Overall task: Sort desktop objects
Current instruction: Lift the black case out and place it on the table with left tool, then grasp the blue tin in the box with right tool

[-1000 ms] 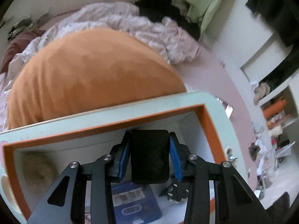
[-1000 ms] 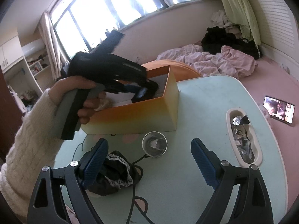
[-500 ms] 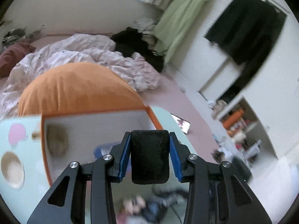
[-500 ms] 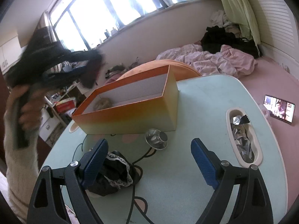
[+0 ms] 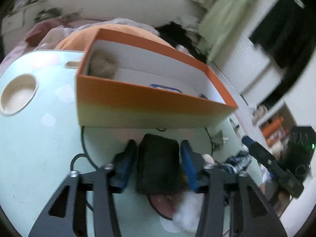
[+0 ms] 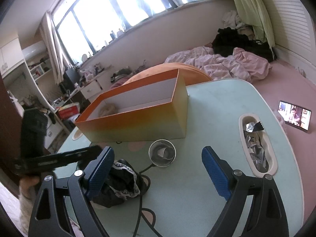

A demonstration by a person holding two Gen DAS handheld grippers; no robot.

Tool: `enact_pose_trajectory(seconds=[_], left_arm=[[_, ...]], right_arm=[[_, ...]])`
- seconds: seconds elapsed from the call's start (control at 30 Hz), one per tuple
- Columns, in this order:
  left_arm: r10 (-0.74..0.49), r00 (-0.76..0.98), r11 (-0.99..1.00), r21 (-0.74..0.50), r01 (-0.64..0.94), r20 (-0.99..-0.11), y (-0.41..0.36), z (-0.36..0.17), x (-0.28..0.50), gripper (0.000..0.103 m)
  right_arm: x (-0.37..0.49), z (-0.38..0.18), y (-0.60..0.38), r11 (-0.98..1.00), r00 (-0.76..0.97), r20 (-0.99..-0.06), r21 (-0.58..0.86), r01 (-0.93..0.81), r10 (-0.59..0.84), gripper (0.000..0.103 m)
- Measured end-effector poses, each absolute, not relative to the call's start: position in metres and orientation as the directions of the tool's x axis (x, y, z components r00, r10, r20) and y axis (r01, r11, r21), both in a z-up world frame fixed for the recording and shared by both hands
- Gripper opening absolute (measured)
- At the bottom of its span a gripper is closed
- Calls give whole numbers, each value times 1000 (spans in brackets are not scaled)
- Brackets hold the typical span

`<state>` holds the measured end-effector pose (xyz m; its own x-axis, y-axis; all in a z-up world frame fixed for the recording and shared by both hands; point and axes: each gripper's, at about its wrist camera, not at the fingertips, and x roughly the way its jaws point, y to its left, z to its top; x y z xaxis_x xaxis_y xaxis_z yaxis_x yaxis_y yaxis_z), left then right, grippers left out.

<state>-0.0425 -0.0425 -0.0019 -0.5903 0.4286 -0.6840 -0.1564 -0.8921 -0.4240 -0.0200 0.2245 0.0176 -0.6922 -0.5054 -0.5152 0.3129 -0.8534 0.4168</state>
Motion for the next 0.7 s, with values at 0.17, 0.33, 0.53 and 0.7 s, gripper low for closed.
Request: enact_pose_trajectory(seconds=[0.17, 0.33, 0.53, 0.7], left_arm=[[403, -646, -895, -428, -128, -649, -51, -3, -24, 79], [342, -752, -922, -355, -153, -564, -39, 10, 2, 79], [319, -845, -907, -396, -142, -429, -47, 16, 26, 79], [323, -849, -893, -432, -126, -419, -59, 18, 26, 79]], right_arm=[[-48, 67, 216, -830, -659, -513, 422, 363, -550, 90], [-127, 98, 147, -828, -402, -747, 355, 434, -530, 87], [-196, 52, 92, -844, -99, -882, 401, 355, -461, 74], [-205, 18, 55, -906, -87, -973, 163, 392, -212, 74]])
